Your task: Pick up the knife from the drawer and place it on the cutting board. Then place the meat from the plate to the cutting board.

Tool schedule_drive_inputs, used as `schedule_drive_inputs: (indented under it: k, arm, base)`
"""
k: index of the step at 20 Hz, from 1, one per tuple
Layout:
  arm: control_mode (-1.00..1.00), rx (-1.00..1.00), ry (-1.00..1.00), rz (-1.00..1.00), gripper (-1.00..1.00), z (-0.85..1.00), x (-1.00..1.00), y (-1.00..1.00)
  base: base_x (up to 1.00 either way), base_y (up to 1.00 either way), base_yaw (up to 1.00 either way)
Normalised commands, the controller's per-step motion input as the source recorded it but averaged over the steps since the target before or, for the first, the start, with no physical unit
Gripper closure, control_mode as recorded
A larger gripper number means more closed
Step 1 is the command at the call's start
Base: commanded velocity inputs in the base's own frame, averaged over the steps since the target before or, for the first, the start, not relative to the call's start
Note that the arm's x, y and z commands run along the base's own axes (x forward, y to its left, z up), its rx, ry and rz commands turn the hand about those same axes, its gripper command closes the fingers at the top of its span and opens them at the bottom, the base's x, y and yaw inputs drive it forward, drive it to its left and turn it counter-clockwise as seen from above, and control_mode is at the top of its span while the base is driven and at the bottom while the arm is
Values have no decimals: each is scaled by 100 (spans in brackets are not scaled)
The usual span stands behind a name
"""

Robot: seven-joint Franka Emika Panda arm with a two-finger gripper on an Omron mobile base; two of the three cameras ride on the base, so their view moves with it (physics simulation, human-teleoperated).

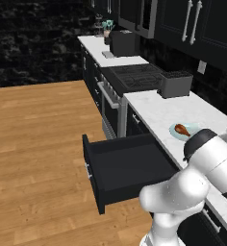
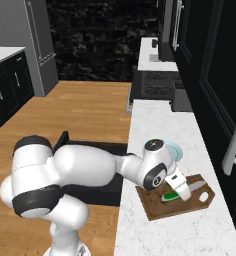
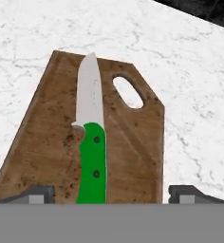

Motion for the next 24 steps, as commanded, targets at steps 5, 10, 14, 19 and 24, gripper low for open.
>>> schedule_drive_inputs:
  k: [5,10,14,19,24]
  arm:
    - [-100,7,-13,14,-100,100,33,17]
    - [-100,11,-7,49,-100,97,65,5]
    - [-100,6,1,62,-100,67,78,3]
    - [-100,-7,34,42,-100,30,89,16]
    - [-100,-24,58,26,-100,-6,72,40]
  base:
    - [0,0,0]
    - [0,0,0]
    - [0,0,0]
    - [0,0,0]
    - [0,0,0]
